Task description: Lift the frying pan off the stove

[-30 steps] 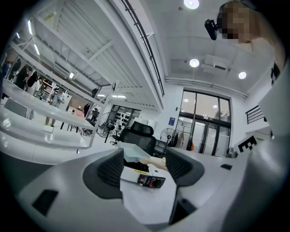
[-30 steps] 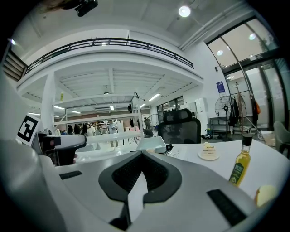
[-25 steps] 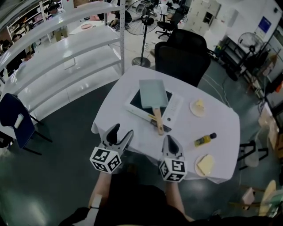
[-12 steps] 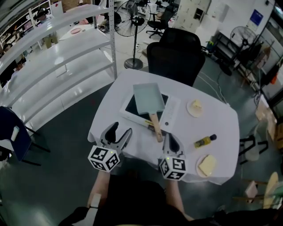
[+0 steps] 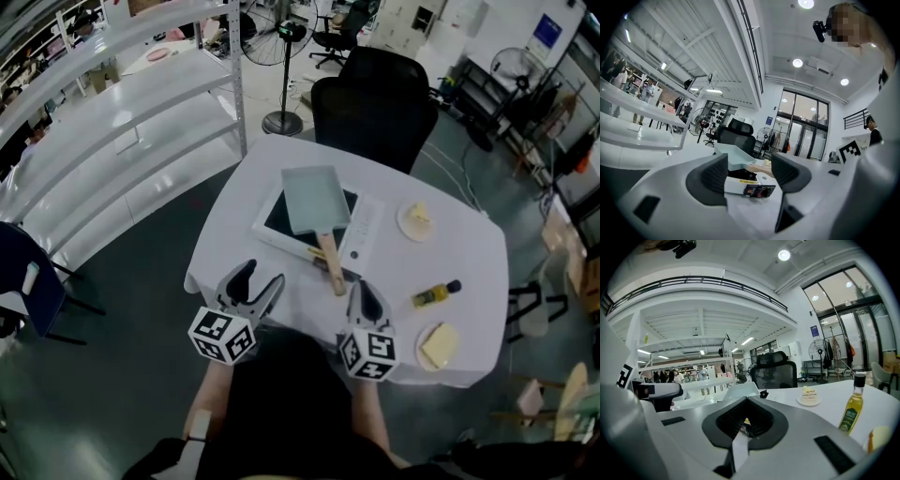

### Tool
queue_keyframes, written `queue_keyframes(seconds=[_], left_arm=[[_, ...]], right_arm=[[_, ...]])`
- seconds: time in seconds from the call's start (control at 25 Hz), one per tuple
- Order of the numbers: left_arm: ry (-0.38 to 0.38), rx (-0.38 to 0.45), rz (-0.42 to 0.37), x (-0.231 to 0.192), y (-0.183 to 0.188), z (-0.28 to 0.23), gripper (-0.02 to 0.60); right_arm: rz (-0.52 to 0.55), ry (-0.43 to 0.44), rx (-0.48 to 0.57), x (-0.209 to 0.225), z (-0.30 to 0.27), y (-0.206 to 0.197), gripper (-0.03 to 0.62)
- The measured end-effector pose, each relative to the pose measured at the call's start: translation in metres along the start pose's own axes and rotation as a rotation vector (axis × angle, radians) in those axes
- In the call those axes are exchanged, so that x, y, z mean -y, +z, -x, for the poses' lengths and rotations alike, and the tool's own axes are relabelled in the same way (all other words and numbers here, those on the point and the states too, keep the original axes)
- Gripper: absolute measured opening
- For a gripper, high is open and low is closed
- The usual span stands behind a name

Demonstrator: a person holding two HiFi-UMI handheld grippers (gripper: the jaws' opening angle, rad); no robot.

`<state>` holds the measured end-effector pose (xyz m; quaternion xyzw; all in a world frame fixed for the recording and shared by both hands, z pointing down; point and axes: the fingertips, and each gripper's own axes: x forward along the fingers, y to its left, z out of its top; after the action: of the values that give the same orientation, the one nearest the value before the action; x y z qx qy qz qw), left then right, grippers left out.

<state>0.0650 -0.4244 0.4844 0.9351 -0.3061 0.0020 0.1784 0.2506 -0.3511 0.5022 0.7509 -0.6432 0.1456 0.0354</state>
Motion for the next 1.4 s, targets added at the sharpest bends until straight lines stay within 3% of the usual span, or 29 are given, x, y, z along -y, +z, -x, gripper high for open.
queue_keyframes(seconds=[0.2, 0.6, 0.8, 0.96, 1.16, 1.4], left_arm=[[-0.014, -0.029, 0.051, -0.001, -0.006, -0.008, 0.273], [-0.060, -0.059, 0.257, 0.001, -0.015, -0.051, 0.282], [-0.116, -0.084, 0.445, 0.001, -0.021, -0.069, 0.288], [-0.180, -0.080, 0.677, 0.008, -0.024, -0.082, 0.293], [-0.213, -0.076, 0.900, 0.017, -0.024, -0.098, 0.301], [-0.257, -0.126, 0.979, 0.029, -0.038, -0.129, 0.311]], right_arm=[[0.006, 0.009, -0.019, 0.002, -0.011, 0.002, 0.006], [0.030, 0.032, -0.061, 0.014, -0.046, 0.017, 0.006], [0.023, 0.044, -0.082, 0.022, -0.065, 0.017, 0.006], [0.019, 0.052, -0.096, 0.028, -0.079, 0.016, 0.006], [0.006, 0.053, -0.104, 0.038, -0.090, 0.015, 0.006], [-0.018, 0.047, -0.126, 0.053, -0.105, 0.007, 0.006]])
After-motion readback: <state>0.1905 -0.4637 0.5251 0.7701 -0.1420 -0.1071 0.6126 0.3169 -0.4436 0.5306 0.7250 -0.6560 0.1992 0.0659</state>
